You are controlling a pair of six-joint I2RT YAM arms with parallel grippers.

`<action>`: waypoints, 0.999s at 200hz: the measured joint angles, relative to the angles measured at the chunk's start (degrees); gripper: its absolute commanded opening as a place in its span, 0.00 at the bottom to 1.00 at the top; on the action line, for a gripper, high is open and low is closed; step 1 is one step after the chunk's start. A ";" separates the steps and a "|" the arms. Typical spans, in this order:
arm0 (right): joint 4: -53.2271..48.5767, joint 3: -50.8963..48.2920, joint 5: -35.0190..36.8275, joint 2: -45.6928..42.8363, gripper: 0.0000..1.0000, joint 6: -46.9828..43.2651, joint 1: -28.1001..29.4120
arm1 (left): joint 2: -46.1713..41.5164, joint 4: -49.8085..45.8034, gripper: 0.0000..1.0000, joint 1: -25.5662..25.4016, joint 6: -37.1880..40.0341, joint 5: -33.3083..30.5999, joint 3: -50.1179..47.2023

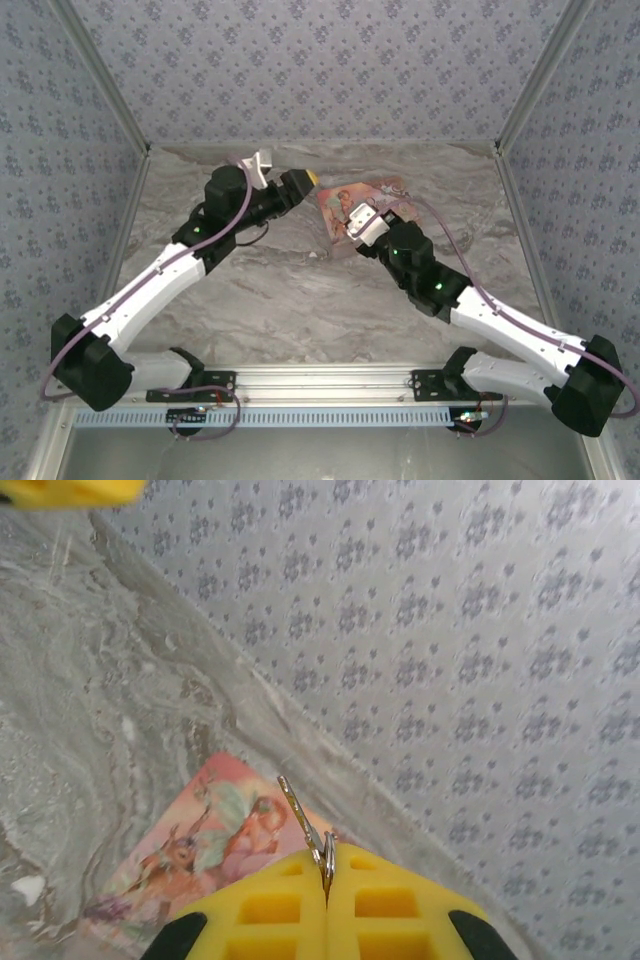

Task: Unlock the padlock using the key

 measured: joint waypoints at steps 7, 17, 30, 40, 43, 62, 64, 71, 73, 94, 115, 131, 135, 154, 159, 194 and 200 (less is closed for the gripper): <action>0.35 0.44 -0.09 0.00 0.00 -1.07 0.00 | 0.68 0.17 0.62 -0.72 -0.15 0.00 0.70; 0.74 0.85 -0.26 0.00 0.00 -2.05 0.00 | 1.60 0.37 0.61 -1.73 -0.15 0.00 1.44; 0.90 1.31 -0.63 0.00 0.00 -3.19 0.00 | 2.91 0.44 0.58 -2.78 -0.20 0.07 2.27; 1.11 1.38 -0.70 -0.02 0.00 -3.87 0.02 | 4.04 0.44 0.56 -3.43 -0.42 0.20 2.89; 1.16 1.38 -0.72 -0.02 0.00 -4.09 0.02 | 4.35 0.44 0.55 -3.63 -0.52 0.24 3.04; 1.18 1.38 -0.96 -0.02 0.00 -4.94 0.11 | 6.21 0.42 0.53 -4.59 -0.96 0.63 4.04; 1.18 1.38 -1.01 -0.02 0.00 -5.07 0.11 | 6.36 0.42 0.53 -4.70 -0.96 0.63 4.13; 1.18 1.38 -1.05 -0.02 0.00 -5.33 0.13 | 6.88 0.42 0.52 -5.03 -1.03 0.83 4.59; 1.18 1.38 -1.05 -0.02 0.00 -5.51 0.13 | 7.08 0.44 0.52 -5.11 -1.05 0.85 4.72; 1.18 1.49 -1.05 0.02 0.00 -6.01 0.11 | 8.37 0.72 0.49 -6.19 -1.25 1.22 5.77; 1.27 1.79 -1.05 0.39 0.00 -6.43 0.11 | 9.29 1.38 0.48 -7.02 -1.57 1.29 5.99; 1.31 2.05 -1.05 0.76 0.00 -6.84 0.11 | 10.05 1.73 0.46 -7.45 -1.81 1.29 6.03; 1.38 2.12 -1.05 0.87 0.00 -6.93 0.11 | 10.32 1.70 0.45 -7.58 -1.95 1.31 6.12; 1.51 2.36 -1.05 1.16 0.00 -7.21 0.11 | 11.61 1.77 0.41 -8.02 -2.21 1.68 6.99; 1.57 2.38 -1.05 1.20 0.00 -7.23 0.11 | 11.93 1.75 0.40 -8.11 -2.23 1.84 7.23; 1.66 2.51 -1.05 1.57 0.00 -7.23 0.11 | 13.35 1.77 0.34 -8.63 -2.60 2.56 8.37; 1.66 2.51 -1.03 1.66 0.00 -7.23 0.09 | 13.40 1.77 0.33 -8.68 -2.67 2.58 8.48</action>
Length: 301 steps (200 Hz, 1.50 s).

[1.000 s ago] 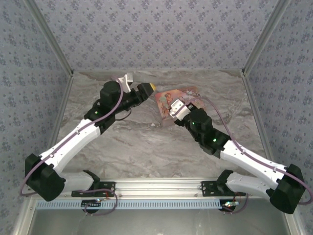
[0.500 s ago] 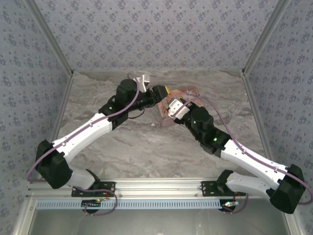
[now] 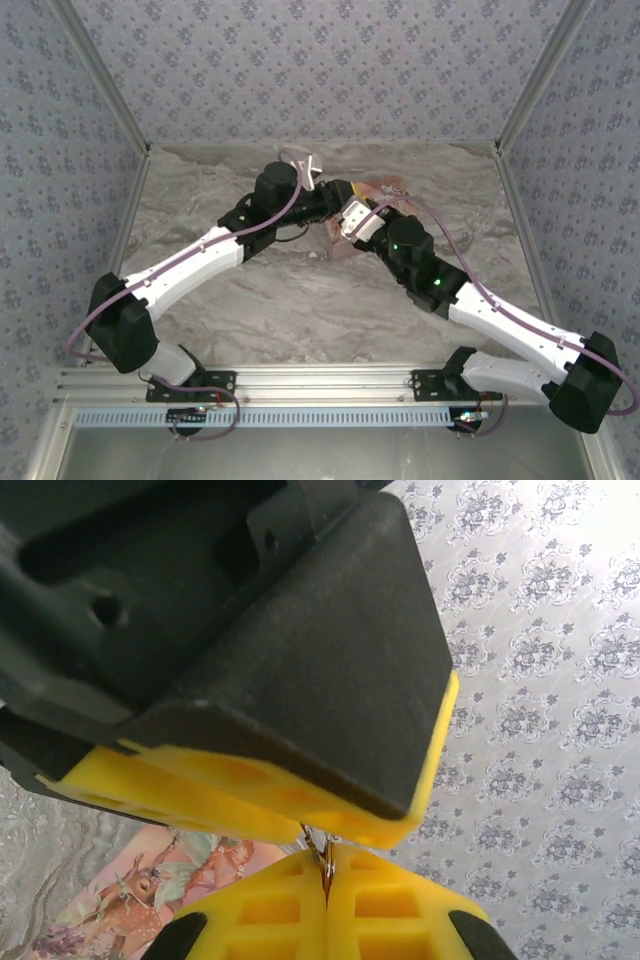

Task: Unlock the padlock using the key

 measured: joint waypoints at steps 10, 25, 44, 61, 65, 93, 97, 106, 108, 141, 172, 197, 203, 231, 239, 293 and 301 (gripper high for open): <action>0.00 0.00 0.00 0.15 0.00 0.00 -0.11 | 0.00 0.04 0.32 -0.09 -0.07 -0.02 0.04; 0.00 0.00 0.00 0.31 0.00 0.00 -0.26 | 0.00 0.09 0.30 -0.09 -0.04 -0.02 0.07; -0.02 0.00 0.00 0.35 0.00 0.00 -0.42 | 0.00 0.11 0.28 -0.09 0.00 -0.04 0.09; -0.02 0.00 0.00 0.35 0.00 0.02 -0.52 | 0.00 -0.09 0.25 -0.09 0.35 -0.04 0.17; -0.02 0.00 0.00 0.35 0.00 0.02 -0.52 | 0.00 -0.09 0.25 -0.09 0.44 -0.04 0.20; -0.07 0.00 0.00 0.35 0.00 0.07 -0.66 | 0.00 -0.22 0.18 -0.09 0.94 -0.09 0.37; -0.09 0.00 0.00 0.35 0.00 0.07 -0.74 | 0.00 -0.24 0.17 -0.09 1.03 -0.09 0.39; -0.09 0.00 0.00 0.42 0.00 0.07 -0.74 | 0.00 -0.22 0.15 -0.09 1.14 -0.11 0.42; -0.09 0.00 0.00 0.44 0.00 0.09 -0.74 | 0.00 -0.24 0.15 -0.09 1.11 -0.13 0.42; -0.50 0.00 0.00 0.66 0.00 0.26 -0.79 | 0.00 -1.03 0.06 -0.09 1.64 -0.72 0.61; -0.87 0.00 -0.02 0.66 0.00 0.52 -0.85 | 0.00 -1.44 0.00 -0.09 2.01 -1.38 0.61; -2.05 0.31 -0.61 0.66 0.08 1.60 -1.05 | 0.00 -2.08 0.00 -0.09 2.40 -1.49 0.61; -2.93 0.66 -1.31 0.66 0.14 2.25 -1.29 | 0.00 -2.32 0.00 -0.09 2.64 -1.57 0.63; -7.80 2.25 -5.90 0.20 0.40 6.56 -3.52 | -0.42 -2.91 0.00 -0.13 5.79 -1.62 0.66; -9.29 2.47 -7.63 -0.37 0.46 7.58 -4.44 | -0.74 -2.99 0.00 -0.13 7.45 -1.60 0.66; -17.27 2.32 -28.46 -5.46 0.69 17.75 -14.47 | -5.27 -10.38 0.00 -0.04 28.72 -1.25 2.34; -17.25 1.88 -32.89 -6.03 0.70 19.71 -16.83 | -5.79 -12.52 0.00 -0.02 32.63 -0.72 3.26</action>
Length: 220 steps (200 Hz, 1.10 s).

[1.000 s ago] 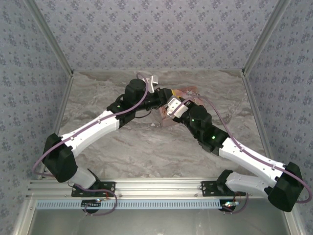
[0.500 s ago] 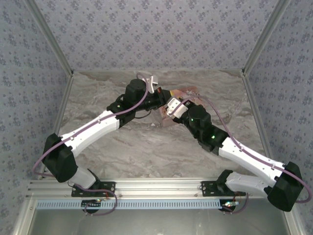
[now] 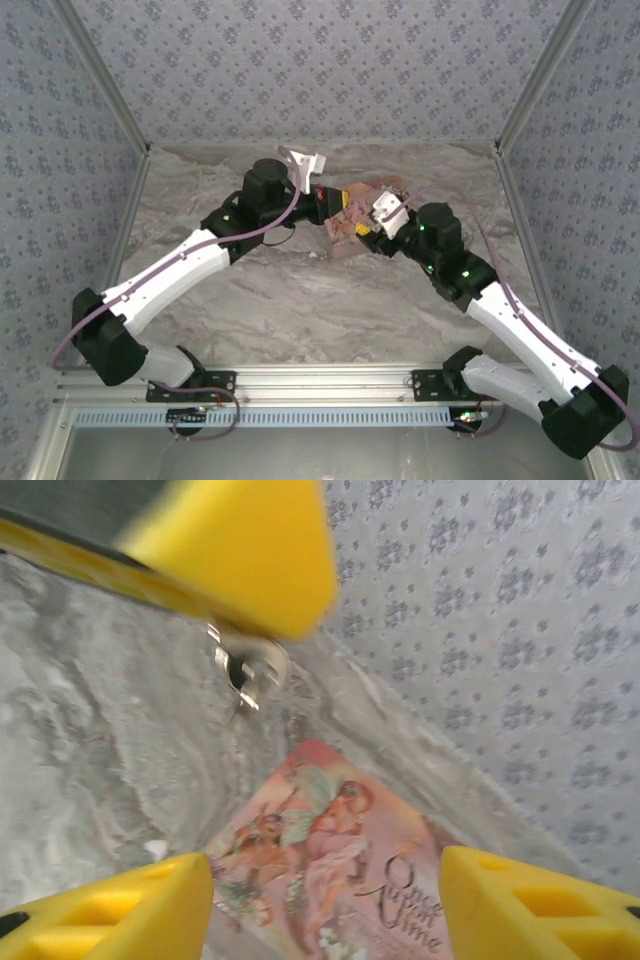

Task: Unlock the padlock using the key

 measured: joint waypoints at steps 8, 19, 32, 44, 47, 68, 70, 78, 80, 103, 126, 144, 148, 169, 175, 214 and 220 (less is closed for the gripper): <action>0.28 -0.70 -4.94 -0.55 0.70 2.25 -2.73 | -0.42 -1.90 0.00 0.00 3.76 0.68 0.96; 1.42 -2.01 -11.47 -0.87 0.71 6.32 -6.25 | -1.03 -4.02 0.00 0.00 8.96 1.95 2.01; 4.15 -3.82 -18.21 -0.87 0.72 10.97 -9.70 | -1.75 -5.97 0.00 0.00 13.97 3.85 2.54; 7.74 -5.79 -23.89 -0.87 0.72 15.58 -12.41 | -2.23 -7.56 0.00 0.00 17.79 5.79 2.67; 8.85 -6.29 -25.40 -0.87 0.72 16.98 -13.11 | -2.32 -7.93 0.00 0.00 18.53 6.34 2.73; 15.69 -8.26 -32.72 -0.79 0.72 24.61 -15.96 | -2.36 -10.01 0.00 0.00 23.06 9.49 3.19; 16.31 -8.31 -33.31 -0.76 0.71 25.27 -16.06 | -2.36 -10.12 0.00 0.00 23.37 9.73 3.23; 18.29 -8.37 -35.26 -0.76 0.71 27.32 -16.35 | -2.36 -10.40 0.00 0.02 24.39 10.88 3.41; 18.84 -8.37 -35.78 -0.76 0.70 27.87 -16.41 | -2.36 -10.49 0.00 0.07 24.65 11.19 3.50; 24.11 -8.37 -40.61 -0.76 0.66 32.39 -16.37 | -2.36 -10.69 0.00 0.28 26.34 13.88 4.02; 27.28 -8.41 -42.95 -0.70 0.61 34.69 -15.80 | -2.36 -10.71 0.00 0.33 27.26 15.56 4.55; 29.64 -8.44 -43.93 -0.04 0.57 36.15 -14.69 | -2.36 -10.75 0.00 0.33 27.67 16.09 4.87; 30.21 -8.44 -44.13 0.24 0.56 36.48 -14.32 | -2.36 -10.73 0.00 0.33 27.82 16.11 4.90; 31.87 -8.44 -44.54 1.84 0.53 37.29 -12.44 | -2.36 -10.71 0.00 0.33 28.02 16.59 5.11; 32.13 -8.44 -44.57 2.23 0.53 37.38 -11.96 | -2.36 -10.69 0.00 0.33 28.02 16.70 5.11; 33.31 -8.44 -44.65 3.26 0.50 37.42 -10.32 | -2.36 -10.43 0.00 0.33 28.00 16.74 5.11; 33.53 -8.44 -44.72 3.30 0.50 37.42 -10.12 | -2.36 -10.23 0.00 0.33 28.00 16.76 5.09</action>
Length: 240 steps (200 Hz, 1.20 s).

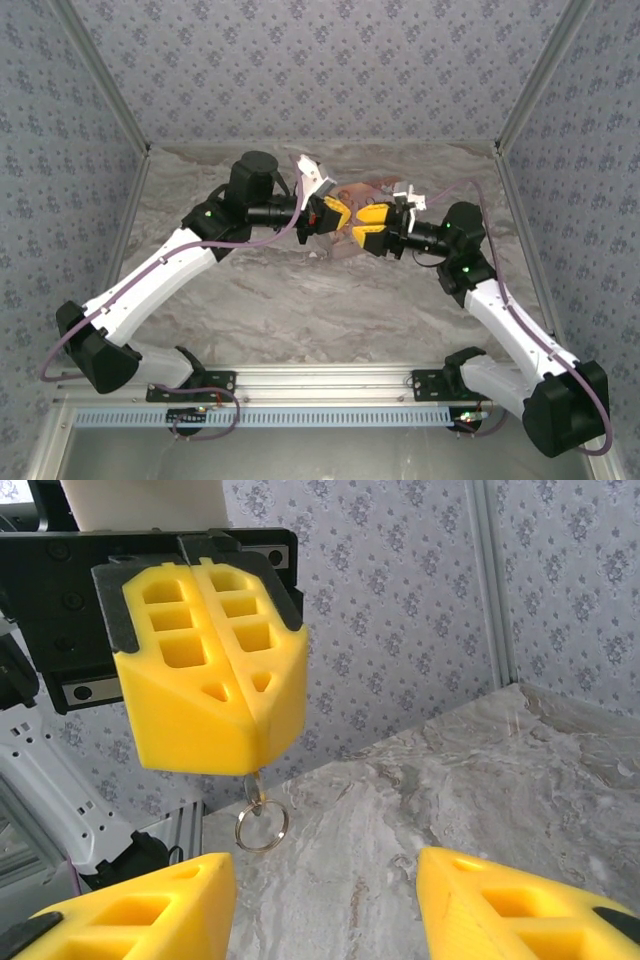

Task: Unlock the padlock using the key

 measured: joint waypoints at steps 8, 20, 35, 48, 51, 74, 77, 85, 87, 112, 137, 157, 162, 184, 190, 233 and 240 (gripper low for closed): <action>0.31 0.02 -0.07 0.11 0.49 0.02 0.35 | 0.00 0.22 0.00 0.00 0.00 0.15 0.00; 0.50 0.13 -0.28 0.39 0.49 0.00 0.94 | 0.00 0.35 0.00 0.00 0.00 0.20 0.00; 0.72 0.28 -0.44 0.70 0.48 0.00 1.44 | 0.00 0.37 0.00 0.00 0.00 0.39 0.00; 0.87 0.63 -0.46 1.01 0.46 0.00 1.75 | 0.00 0.37 0.00 0.00 0.00 0.52 0.00; 0.87 0.74 -0.46 1.07 0.46 0.00 1.77 | 0.00 0.37 0.00 0.00 0.00 0.57 0.00; 1.14 1.49 -0.46 1.66 0.44 -0.02 2.08 | 0.00 0.37 0.00 0.00 0.00 0.61 0.00; 1.14 1.60 -0.46 1.75 0.44 0.00 2.10 | 0.00 0.37 0.00 0.00 0.00 0.59 0.00; 1.25 1.95 -0.48 2.03 0.42 -0.02 2.25 | 0.00 0.37 0.00 0.00 0.00 0.61 0.00; 1.22 2.05 -0.52 2.12 0.41 -0.02 2.27 | 0.00 0.37 0.00 0.00 0.00 0.59 0.00; 1.22 2.93 -1.14 2.86 0.36 -0.04 2.67 | 0.00 0.37 0.00 0.00 0.00 0.61 0.00; 1.25 3.48 -1.73 3.19 0.30 -0.02 2.78 | 0.00 0.37 0.00 0.00 0.00 0.61 0.00; 1.20 3.65 -1.97 3.23 0.24 -0.02 2.84 | 0.00 0.37 0.00 0.00 0.00 0.61 0.00; 1.20 3.65 -1.99 3.23 0.22 -0.02 2.86 | 0.00 0.37 0.00 0.00 0.00 0.61 0.00; 1.14 3.76 -2.03 3.23 0.16 -0.04 2.99 | 0.00 0.37 0.00 0.00 0.00 0.61 0.00; 1.14 3.80 -2.01 3.23 0.14 -0.04 2.99 | 0.00 0.37 0.00 0.00 0.00 0.61 0.00; 0.52 4.13 -1.99 3.23 0.06 -0.15 3.15 | 0.00 0.35 0.00 0.20 0.02 0.79 0.00; 0.35 4.24 -1.99 3.23 0.05 -0.28 3.15 | -0.02 0.35 0.00 0.28 0.02 0.90 0.00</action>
